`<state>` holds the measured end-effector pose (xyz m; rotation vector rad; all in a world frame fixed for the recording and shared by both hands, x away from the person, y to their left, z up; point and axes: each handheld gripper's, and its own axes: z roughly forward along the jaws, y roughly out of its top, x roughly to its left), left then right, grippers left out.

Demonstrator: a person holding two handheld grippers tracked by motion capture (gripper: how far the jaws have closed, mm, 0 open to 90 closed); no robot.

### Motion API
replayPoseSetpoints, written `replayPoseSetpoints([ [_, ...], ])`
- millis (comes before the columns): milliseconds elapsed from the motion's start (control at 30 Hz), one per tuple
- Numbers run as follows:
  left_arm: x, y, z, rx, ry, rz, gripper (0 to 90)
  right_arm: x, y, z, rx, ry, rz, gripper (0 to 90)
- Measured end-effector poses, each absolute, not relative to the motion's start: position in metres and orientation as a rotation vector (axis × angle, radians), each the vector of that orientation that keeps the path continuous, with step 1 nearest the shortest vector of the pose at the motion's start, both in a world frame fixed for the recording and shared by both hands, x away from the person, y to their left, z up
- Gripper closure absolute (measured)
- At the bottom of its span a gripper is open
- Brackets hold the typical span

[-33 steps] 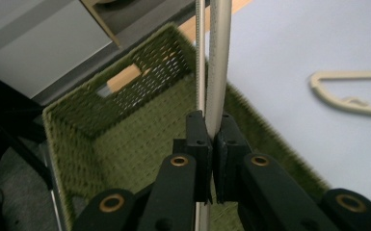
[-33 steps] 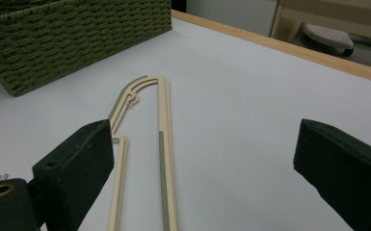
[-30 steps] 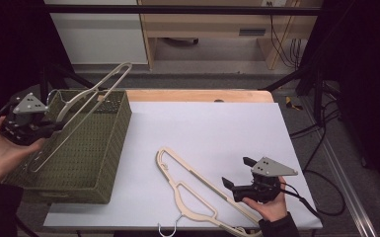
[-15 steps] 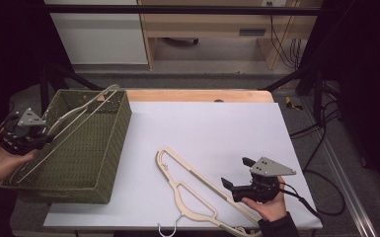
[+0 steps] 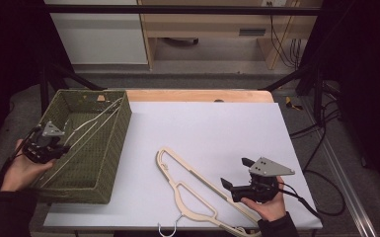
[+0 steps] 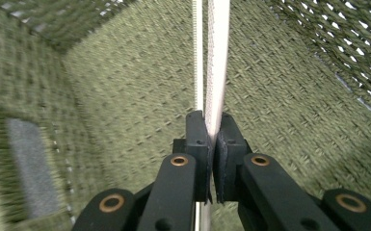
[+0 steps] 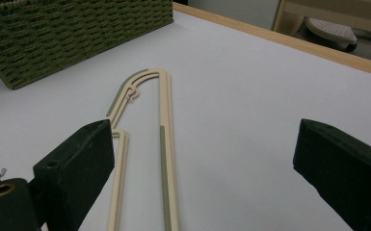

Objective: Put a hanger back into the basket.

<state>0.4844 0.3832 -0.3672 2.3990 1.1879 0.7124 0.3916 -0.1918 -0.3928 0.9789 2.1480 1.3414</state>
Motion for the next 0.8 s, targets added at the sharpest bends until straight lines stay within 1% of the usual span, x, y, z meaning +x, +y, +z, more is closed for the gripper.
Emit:
replayPoseSetpoints([
  [67,0.484,0.380,-0.372,2.396,1.189,0.731,86.6,0.392,-0.192,-0.393,0.979,2.147,1.342,7.7],
  [100,0.485,0.378,-0.375,2.390,1.193,0.715,86.6,0.392,-0.192,-0.393,0.979,2.148,1.342,7.7],
  [200,0.485,0.372,-0.385,2.406,1.180,0.721,86.2,0.391,-0.192,-0.393,0.978,2.150,1.341,7.7],
  [333,0.482,0.366,-0.388,2.425,1.145,0.735,85.2,0.391,-0.191,-0.393,0.977,2.151,1.342,7.8],
  [600,0.483,0.363,-0.389,2.475,1.092,0.663,81.8,0.391,-0.191,-0.394,0.970,2.158,1.339,7.8],
  [700,0.485,0.361,-0.391,2.515,1.065,0.679,81.2,0.391,-0.190,-0.394,0.972,2.160,1.343,7.9],
  [800,0.484,0.359,-0.392,2.528,1.050,0.667,77.0,0.392,-0.189,-0.395,0.970,2.165,1.340,8.0],
])
